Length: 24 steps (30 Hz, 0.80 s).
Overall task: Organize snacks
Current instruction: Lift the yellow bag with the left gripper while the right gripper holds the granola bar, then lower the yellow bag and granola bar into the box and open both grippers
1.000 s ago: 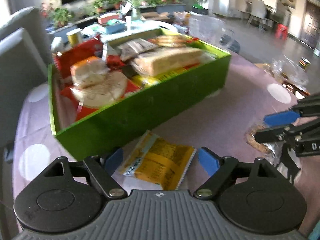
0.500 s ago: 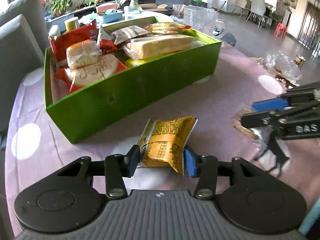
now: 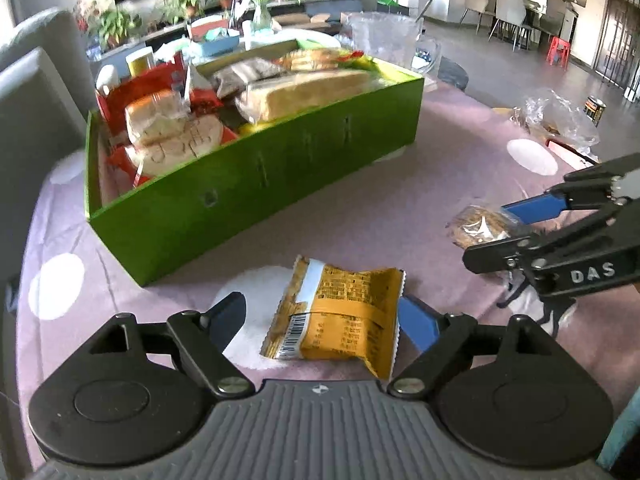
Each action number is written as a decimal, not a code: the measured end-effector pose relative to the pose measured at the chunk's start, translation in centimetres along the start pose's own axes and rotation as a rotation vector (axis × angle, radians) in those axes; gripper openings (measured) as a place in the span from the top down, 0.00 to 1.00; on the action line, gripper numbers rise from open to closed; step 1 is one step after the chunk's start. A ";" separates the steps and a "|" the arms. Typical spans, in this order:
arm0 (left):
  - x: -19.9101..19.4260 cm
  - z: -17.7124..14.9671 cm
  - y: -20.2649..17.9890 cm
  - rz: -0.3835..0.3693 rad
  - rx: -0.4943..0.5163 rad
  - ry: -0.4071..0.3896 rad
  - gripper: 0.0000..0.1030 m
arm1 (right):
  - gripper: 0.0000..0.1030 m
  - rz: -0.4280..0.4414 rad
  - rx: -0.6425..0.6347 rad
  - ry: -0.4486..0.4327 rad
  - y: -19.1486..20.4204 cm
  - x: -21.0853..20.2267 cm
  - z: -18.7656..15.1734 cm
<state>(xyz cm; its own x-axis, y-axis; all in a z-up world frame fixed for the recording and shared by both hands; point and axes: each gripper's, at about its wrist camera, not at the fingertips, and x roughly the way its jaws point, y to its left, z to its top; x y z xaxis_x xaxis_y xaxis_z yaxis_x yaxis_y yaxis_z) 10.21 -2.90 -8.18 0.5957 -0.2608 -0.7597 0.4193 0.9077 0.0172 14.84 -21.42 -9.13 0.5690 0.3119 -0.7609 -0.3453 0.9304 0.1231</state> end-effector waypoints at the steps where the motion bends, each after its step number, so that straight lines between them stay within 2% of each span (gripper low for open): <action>1: 0.4 -0.1 0.1 -0.005 -0.012 0.012 0.24 | 0.22 -0.002 0.000 -0.001 0.0 0.0 0.0; 2: 0.5 -0.1 0.2 -0.012 -0.023 0.007 0.29 | 0.22 -0.002 -0.004 -0.002 0.1 0.0 0.0; 3: 0.4 -0.2 0.0 -0.014 -0.021 -0.003 0.41 | 0.22 -0.001 -0.008 -0.001 0.1 0.0 0.0; 6: 0.1 -0.2 -0.3 -0.042 -0.013 -0.007 0.56 | 0.22 0.001 -0.022 -0.004 0.2 -0.1 0.0; 8: -0.2 -0.1 -0.4 -0.063 -0.022 0.001 0.57 | 0.23 0.002 -0.023 -0.009 0.3 -0.2 0.1; 12: -1.1 -0.2 -0.8 -0.029 -0.014 -0.028 0.57 | 0.24 0.020 -0.015 -0.031 0.3 -0.8 0.2; 24: -3.3 1.7 -0.8 -0.005 -0.038 -0.114 0.57 | 0.24 0.020 0.003 -0.083 0.1 -1.9 1.7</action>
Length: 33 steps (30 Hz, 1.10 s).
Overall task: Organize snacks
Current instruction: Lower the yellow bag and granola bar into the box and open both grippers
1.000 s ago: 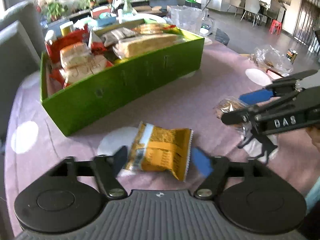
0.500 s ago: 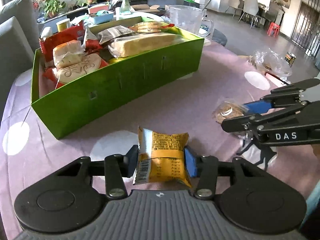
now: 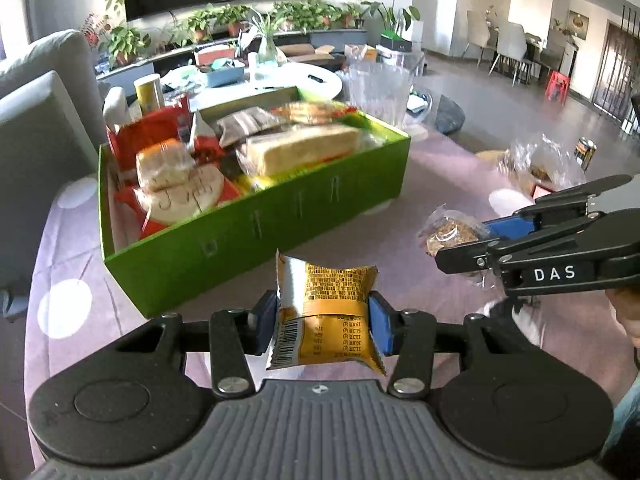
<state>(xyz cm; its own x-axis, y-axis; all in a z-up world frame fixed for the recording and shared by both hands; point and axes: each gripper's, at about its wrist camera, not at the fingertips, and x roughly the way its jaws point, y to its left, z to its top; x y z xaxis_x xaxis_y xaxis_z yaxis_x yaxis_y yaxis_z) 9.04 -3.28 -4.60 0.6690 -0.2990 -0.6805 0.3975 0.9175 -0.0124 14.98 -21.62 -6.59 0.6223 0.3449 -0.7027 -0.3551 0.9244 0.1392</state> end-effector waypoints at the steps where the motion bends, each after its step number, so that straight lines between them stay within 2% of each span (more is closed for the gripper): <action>1: -0.1 0.2 0.1 0.003 -0.003 -0.007 0.57 | 0.24 0.002 -0.001 -0.007 0.0 -0.1 0.3; 11: -1.5 2.7 1.1 0.047 -0.050 -0.093 0.57 | 0.24 0.029 -0.019 -0.098 0.7 -0.7 3.6; 19: -1.3 6.4 3.1 0.088 -0.094 -0.163 0.56 | 0.24 0.049 -0.014 -0.172 1.1 -0.4 7.5; 27: 2.2 9.0 5.3 0.107 -0.138 -0.144 0.56 | 0.24 0.050 0.034 -0.193 0.7 2.3 11.4; 33: 4.4 10.0 6.3 0.099 -0.151 -0.133 0.56 | 0.24 0.054 0.054 -0.183 0.2 4.1 12.6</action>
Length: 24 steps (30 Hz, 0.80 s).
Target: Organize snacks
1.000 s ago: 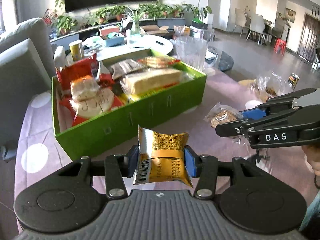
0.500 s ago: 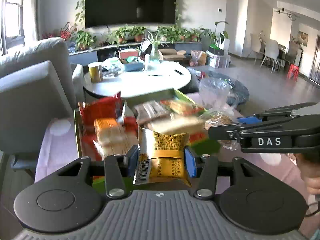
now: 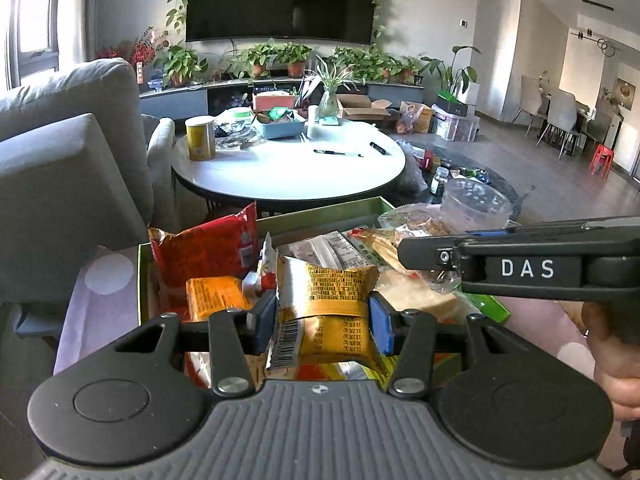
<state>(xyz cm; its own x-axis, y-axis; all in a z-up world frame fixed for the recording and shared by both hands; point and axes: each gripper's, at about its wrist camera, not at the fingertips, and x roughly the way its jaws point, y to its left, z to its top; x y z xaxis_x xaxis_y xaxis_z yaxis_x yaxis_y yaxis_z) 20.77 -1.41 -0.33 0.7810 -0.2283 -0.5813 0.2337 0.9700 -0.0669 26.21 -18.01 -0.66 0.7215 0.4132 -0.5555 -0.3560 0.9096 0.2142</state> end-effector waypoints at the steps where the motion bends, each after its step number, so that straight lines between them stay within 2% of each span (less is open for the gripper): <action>1: 0.5 0.1 0.1 0.001 -0.001 0.003 0.56 | 0.24 0.000 0.004 0.003 -0.1 0.3 0.1; 10: 1.6 -0.1 0.2 0.032 -0.024 0.010 0.45 | 0.23 -0.012 0.060 0.019 -1.1 2.2 0.0; 11: 1.6 -0.2 0.1 0.038 -0.027 0.011 0.40 | 0.23 -0.013 0.065 0.019 -1.1 2.1 -0.1; 12: 1.5 -0.3 0.1 0.045 -0.029 0.010 0.34 | 0.23 -0.014 0.070 0.021 -1.2 2.1 -0.2; 16: 0.9 -0.4 -0.1 0.067 -0.033 0.003 0.30 | 0.23 -0.016 0.085 0.022 -1.4 1.3 -0.6; 18: 0.1 -0.6 -0.4 0.072 -0.038 -0.007 0.22 | 0.23 -0.016 0.087 0.017 -1.3 0.8 -0.6; 21: -1.0 -0.7 -0.8 0.088 -0.037 -0.017 0.16 | 0.23 -0.016 0.088 0.007 -1.2 0.0 -0.7; 24: -2.0 -0.8 -1.3 0.115 -0.034 -0.017 0.14 | 0.23 -0.007 0.092 -0.008 -1.0 -1.3 -0.9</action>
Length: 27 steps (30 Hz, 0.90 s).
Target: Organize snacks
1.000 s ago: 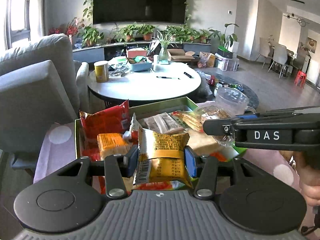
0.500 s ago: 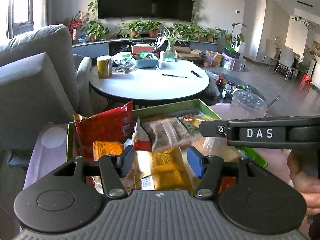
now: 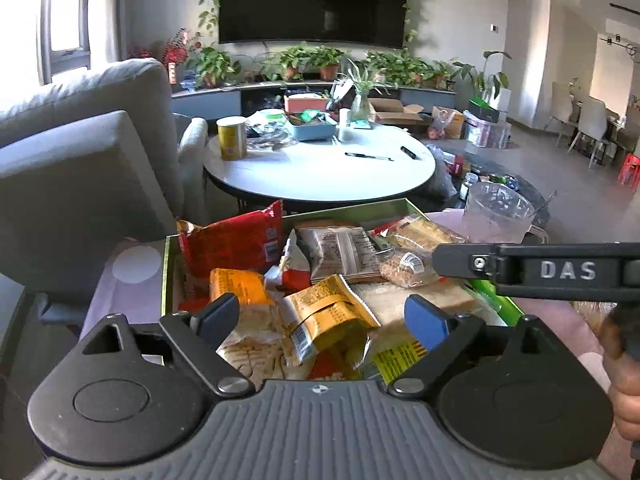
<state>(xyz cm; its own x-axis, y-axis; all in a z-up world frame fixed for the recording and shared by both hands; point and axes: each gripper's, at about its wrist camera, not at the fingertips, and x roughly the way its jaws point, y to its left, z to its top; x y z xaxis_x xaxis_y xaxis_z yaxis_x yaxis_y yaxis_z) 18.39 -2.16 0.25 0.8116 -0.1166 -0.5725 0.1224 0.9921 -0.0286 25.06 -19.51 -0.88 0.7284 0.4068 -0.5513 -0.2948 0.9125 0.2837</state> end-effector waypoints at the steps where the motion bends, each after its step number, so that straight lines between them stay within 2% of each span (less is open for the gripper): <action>1: -0.6 -0.1 -0.1 0.019 -0.001 -0.007 0.14 | 0.23 0.003 0.001 -0.005 0.1 -0.5 -0.1; 6: -2.8 -1.0 -0.5 0.088 -0.021 -0.038 0.13 | 0.23 0.007 -0.019 -0.037 0.8 -3.0 -0.7; 13: -5.5 -2.4 -0.5 0.112 -0.082 -0.034 0.13 | 0.23 0.006 -0.042 -0.061 1.5 -5.8 -2.0; 27: -9.4 -4.8 -1.2 0.135 -0.098 -0.041 0.13 | 0.23 0.001 -0.085 -0.090 2.4 -9.1 -4.7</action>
<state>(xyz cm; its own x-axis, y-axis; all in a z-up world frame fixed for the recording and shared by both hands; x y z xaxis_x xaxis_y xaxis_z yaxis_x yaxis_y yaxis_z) 7.88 -1.98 1.79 0.8399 0.0178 -0.5425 -0.0439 0.9984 -0.0352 14.86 -20.79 1.16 0.7797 0.4055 -0.4770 -0.3439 0.9141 0.2149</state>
